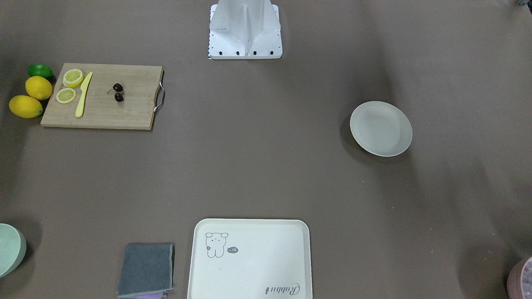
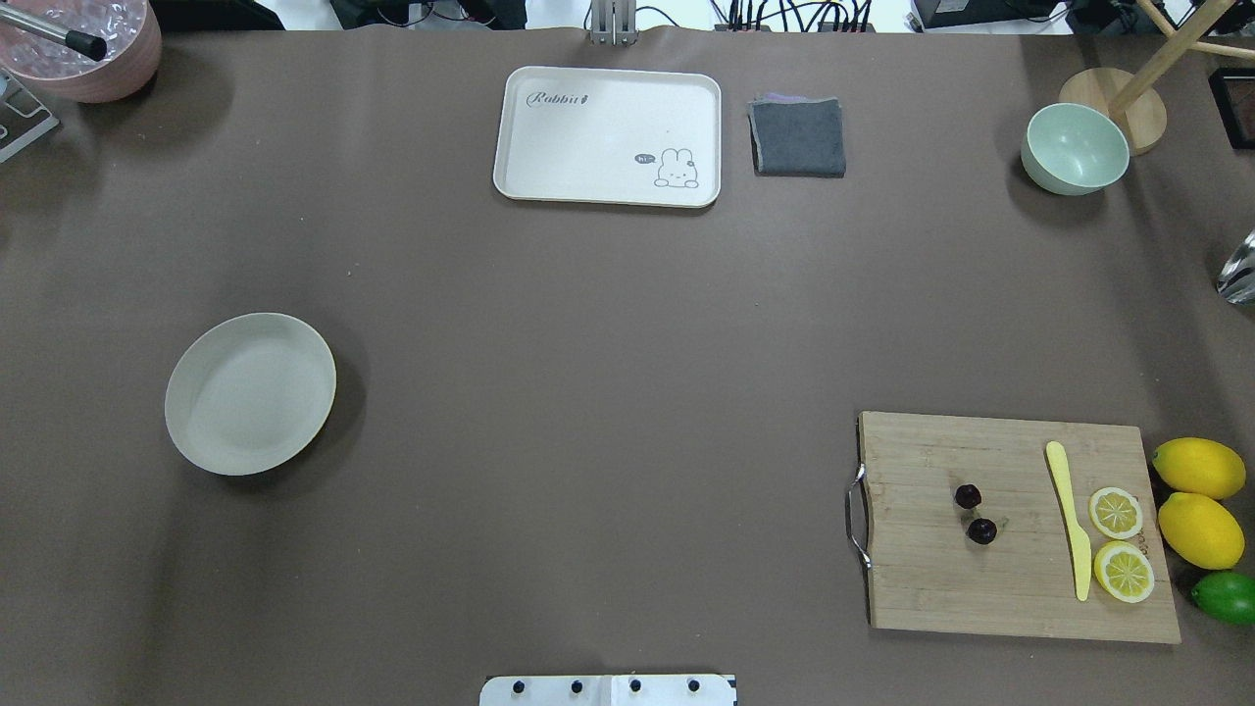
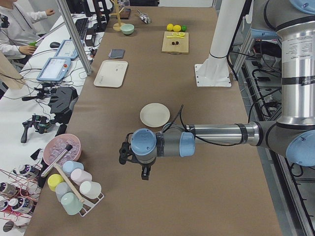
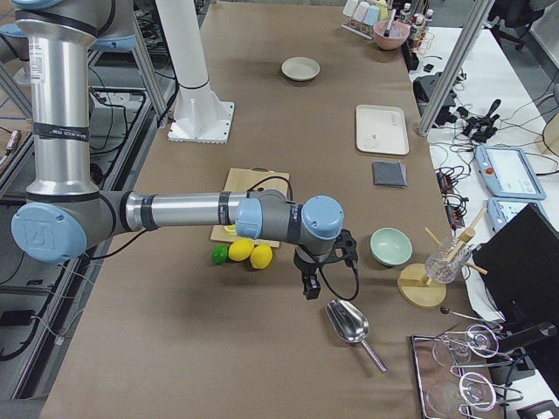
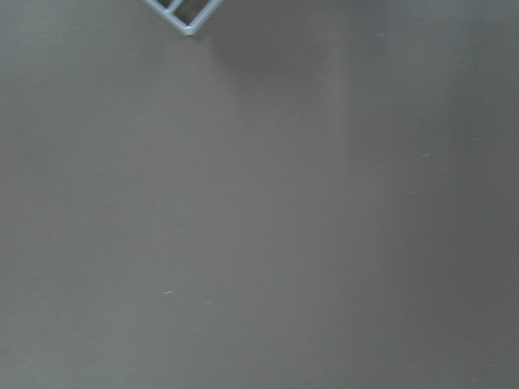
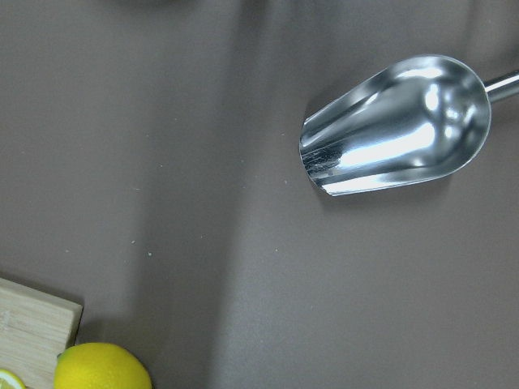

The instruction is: Place red cherry on plate

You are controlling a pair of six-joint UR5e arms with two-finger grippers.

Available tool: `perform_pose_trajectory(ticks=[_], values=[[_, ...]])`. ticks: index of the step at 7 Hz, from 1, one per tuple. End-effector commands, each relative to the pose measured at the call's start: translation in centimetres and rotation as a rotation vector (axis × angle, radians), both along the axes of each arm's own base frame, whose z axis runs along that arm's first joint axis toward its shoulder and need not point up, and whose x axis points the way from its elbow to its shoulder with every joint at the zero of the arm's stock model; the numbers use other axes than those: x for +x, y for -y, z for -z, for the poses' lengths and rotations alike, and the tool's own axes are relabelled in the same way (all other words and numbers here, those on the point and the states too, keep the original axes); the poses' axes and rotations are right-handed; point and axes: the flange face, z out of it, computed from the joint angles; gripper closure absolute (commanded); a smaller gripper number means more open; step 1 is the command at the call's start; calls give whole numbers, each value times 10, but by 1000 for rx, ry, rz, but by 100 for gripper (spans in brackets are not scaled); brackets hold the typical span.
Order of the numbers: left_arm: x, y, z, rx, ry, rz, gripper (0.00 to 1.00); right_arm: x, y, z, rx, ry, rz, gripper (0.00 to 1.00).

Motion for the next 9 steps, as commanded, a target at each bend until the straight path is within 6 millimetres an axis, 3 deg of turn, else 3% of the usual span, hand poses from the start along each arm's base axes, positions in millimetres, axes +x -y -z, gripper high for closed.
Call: perform_pose_trajectory(ticks=[1,2,5,7,8,9], values=[[49,28,74,-63,-92,12,2,1,-1,-2,-43,-5,-39,0],[70,31,95,-58,-97,-8,2,0,3,1,-50,-5,-51,0],[120,39,115,91,-128,-119,2,0,7,19,-57,-2,-94,0],[142,40,127,104,-274,-194,2,0,13,26,-48,5,-94,0],[171,33,114,109,-278,-253,2,3,9,23,-51,9,-100,0],[181,35,90,99,-281,-261,2,3,13,26,-46,8,-101,0]])
